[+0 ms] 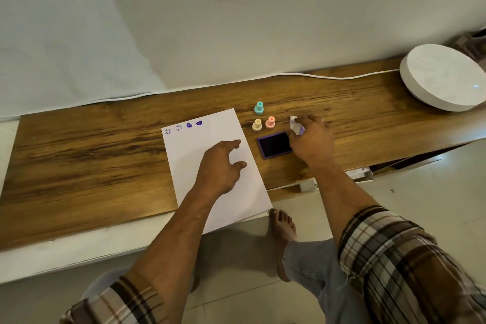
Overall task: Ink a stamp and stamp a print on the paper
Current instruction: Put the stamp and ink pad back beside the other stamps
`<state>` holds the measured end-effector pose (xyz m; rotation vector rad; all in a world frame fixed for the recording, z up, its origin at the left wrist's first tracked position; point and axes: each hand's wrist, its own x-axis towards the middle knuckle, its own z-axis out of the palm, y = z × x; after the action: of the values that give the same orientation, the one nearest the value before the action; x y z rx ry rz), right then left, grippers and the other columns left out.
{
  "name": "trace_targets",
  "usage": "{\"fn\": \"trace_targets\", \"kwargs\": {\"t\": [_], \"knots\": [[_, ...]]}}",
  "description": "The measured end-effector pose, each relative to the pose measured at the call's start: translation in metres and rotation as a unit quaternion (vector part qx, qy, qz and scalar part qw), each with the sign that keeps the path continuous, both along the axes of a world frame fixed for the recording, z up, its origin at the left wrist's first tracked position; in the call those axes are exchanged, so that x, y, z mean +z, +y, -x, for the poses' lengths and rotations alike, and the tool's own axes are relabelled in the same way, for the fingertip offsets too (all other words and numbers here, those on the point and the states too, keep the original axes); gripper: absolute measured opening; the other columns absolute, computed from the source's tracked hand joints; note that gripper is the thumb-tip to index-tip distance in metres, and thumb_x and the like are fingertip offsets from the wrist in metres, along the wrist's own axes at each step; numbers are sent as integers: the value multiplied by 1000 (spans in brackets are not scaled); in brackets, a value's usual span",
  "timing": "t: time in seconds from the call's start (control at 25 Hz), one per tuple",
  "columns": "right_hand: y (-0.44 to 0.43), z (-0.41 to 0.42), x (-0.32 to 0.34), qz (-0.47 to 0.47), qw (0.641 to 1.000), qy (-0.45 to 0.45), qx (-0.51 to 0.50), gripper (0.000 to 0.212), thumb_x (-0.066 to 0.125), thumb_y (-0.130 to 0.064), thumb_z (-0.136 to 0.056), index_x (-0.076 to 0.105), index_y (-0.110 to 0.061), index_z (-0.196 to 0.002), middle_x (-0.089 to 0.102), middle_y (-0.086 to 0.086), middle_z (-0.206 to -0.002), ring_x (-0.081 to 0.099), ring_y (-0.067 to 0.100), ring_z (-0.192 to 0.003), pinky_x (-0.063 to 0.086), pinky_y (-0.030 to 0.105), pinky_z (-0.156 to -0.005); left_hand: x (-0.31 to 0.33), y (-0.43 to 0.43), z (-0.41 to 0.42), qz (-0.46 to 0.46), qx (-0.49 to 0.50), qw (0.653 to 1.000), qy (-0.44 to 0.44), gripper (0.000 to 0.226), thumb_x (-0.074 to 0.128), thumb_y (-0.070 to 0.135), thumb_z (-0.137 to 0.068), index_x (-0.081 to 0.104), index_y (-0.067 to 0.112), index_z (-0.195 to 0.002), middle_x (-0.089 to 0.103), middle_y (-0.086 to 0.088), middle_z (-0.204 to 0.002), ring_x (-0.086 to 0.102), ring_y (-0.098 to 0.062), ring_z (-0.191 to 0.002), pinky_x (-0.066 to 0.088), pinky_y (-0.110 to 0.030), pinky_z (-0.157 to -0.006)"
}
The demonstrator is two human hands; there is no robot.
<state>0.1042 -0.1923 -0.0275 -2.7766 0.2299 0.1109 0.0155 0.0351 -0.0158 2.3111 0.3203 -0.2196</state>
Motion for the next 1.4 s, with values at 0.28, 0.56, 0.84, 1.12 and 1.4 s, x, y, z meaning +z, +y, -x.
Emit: {"fn": "trace_targets", "kwargs": {"t": [0.28, 0.56, 0.84, 1.12, 1.4], "knots": [[6, -1, 7, -50, 994, -17, -97, 50, 64, -64, -93, 70, -28, -127, 59, 9, -141, 57, 35, -123, 51, 53, -102, -16, -40, -3, -131, -160, 977, -41, 69, 69, 49, -91, 46, 29, -153, 37, 3, -165, 24, -23, -156, 19, -40, -123], [7, -18, 7, -19, 990, 14, -139, 71, 72, -63, -85, 57, -20, -140, 43, 18, -152, 47, 46, -129, 44, 58, -108, -30, -45, 1, -166, -184, 968, -29, 68, 58, 58, -93, 43, 30, -154, 28, 3, -169, 16, -24, -158, 4, -38, -121], [6, -19, 11, -89, 989, -50, -111, 81, 86, -49, -77, 49, -23, -144, 40, 15, -153, 45, 38, -136, 46, 50, -109, -30, -44, 1, -164, -177, 970, -11, 70, 59, 56, -94, 39, 28, -155, 32, 2, -168, 22, -26, -156, 16, -43, -126], [36, 30, 6, -93, 995, -30, -7, 91, 85, -52, -76, 40, -20, -148, 43, 15, -152, 43, 36, -136, 47, 49, -108, -26, -34, -1, -180, -182, 967, -7, 70, 62, 53, -94, 37, 32, -156, 29, 1, -169, 21, -28, -156, 19, -47, -127], [50, 36, -2, -73, 997, -28, 12, 92, 82, -50, -80, 33, -17, -150, 42, 19, -152, 41, 37, -137, 43, 49, -110, -23, -31, 0, -185, -185, 965, 7, 75, 60, 56, -94, 31, 33, -160, 22, 2, -171, 15, -29, -158, 15, -49, -128]]}}
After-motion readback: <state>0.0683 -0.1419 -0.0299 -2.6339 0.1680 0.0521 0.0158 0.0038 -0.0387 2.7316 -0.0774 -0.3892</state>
